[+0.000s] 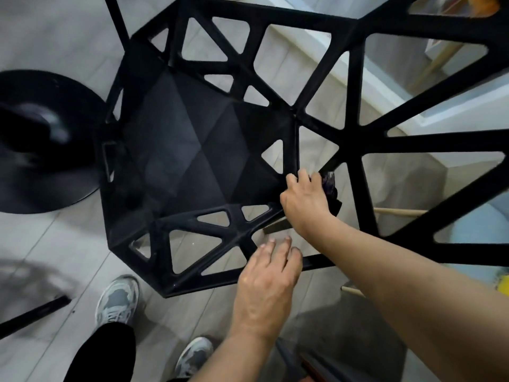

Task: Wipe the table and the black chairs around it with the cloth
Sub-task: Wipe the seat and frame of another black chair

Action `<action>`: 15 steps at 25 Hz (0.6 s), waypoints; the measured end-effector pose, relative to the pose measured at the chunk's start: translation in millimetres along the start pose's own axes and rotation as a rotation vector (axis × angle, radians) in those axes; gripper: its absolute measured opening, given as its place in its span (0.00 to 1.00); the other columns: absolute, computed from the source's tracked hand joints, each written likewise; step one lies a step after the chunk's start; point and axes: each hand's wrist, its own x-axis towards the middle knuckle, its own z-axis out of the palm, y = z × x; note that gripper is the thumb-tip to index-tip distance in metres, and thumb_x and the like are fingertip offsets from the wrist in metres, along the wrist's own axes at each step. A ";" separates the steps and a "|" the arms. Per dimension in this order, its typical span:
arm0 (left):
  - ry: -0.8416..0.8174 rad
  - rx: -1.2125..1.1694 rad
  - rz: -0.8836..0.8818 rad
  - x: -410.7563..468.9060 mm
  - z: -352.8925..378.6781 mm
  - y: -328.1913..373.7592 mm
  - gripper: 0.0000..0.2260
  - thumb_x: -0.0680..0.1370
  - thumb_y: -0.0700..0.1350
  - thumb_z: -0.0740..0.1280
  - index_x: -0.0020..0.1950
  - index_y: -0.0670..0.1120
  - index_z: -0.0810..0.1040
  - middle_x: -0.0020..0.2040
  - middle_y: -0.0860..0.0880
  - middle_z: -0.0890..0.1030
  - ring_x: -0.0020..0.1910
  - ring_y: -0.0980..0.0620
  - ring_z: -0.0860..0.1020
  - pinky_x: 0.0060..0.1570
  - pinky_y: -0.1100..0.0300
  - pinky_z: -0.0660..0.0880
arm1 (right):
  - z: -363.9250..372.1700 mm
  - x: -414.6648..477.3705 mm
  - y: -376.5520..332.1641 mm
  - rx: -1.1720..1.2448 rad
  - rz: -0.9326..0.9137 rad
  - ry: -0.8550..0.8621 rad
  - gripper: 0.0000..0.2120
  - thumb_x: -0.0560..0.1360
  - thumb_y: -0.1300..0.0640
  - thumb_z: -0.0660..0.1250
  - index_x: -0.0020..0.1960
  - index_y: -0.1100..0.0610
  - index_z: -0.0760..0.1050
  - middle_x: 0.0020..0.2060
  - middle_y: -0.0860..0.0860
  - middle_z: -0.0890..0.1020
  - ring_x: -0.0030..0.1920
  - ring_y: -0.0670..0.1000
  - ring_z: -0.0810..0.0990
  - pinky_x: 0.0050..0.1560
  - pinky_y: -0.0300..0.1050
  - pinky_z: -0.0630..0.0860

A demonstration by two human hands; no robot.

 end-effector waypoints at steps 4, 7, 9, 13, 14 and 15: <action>0.017 -0.015 0.048 -3.2 3.3 -0.3 0.17 0.74 0.39 0.73 0.62 0.47 0.80 0.66 0.47 0.81 0.64 0.44 0.80 0.65 0.51 0.77 | -0.8 22.3 10.4 -0.019 0.025 0.071 0.11 0.77 0.55 0.63 0.57 0.51 0.78 0.56 0.54 0.70 0.58 0.59 0.68 0.57 0.55 0.67; 0.034 0.026 0.079 -2.4 7.2 -4.1 0.16 0.76 0.39 0.63 0.61 0.47 0.81 0.66 0.48 0.82 0.64 0.45 0.81 0.64 0.52 0.78 | -11.4 75.1 43.2 -0.008 0.126 0.187 0.12 0.77 0.56 0.63 0.59 0.53 0.79 0.59 0.55 0.71 0.61 0.61 0.69 0.60 0.57 0.67; 0.048 0.060 0.092 -2.5 7.4 -4.0 0.17 0.75 0.39 0.61 0.61 0.47 0.81 0.65 0.47 0.82 0.63 0.45 0.81 0.64 0.52 0.78 | -22.0 102.3 51.9 -0.017 0.203 0.194 0.11 0.77 0.57 0.65 0.57 0.53 0.79 0.58 0.56 0.72 0.60 0.61 0.69 0.60 0.56 0.68; 0.057 0.080 0.086 1.2 6.9 -3.9 0.15 0.77 0.37 0.61 0.60 0.47 0.81 0.65 0.47 0.82 0.63 0.45 0.81 0.62 0.51 0.79 | -33.5 118.0 46.5 0.103 0.282 0.157 0.11 0.75 0.60 0.66 0.56 0.53 0.79 0.57 0.57 0.73 0.59 0.62 0.69 0.59 0.58 0.68; 0.046 0.077 0.092 1.8 6.3 -3.7 0.14 0.77 0.37 0.64 0.61 0.46 0.80 0.66 0.47 0.82 0.63 0.45 0.81 0.63 0.51 0.79 | -32.5 109.3 47.3 0.128 0.276 0.126 0.12 0.75 0.60 0.66 0.59 0.53 0.78 0.59 0.57 0.72 0.61 0.62 0.68 0.60 0.59 0.67; 0.033 0.071 0.093 2.5 4.4 -4.4 0.14 0.77 0.37 0.68 0.61 0.46 0.80 0.66 0.47 0.81 0.64 0.45 0.81 0.63 0.51 0.79 | -29.7 98.1 45.7 0.146 0.254 0.098 0.14 0.76 0.59 0.66 0.61 0.53 0.77 0.61 0.57 0.71 0.64 0.62 0.67 0.61 0.60 0.66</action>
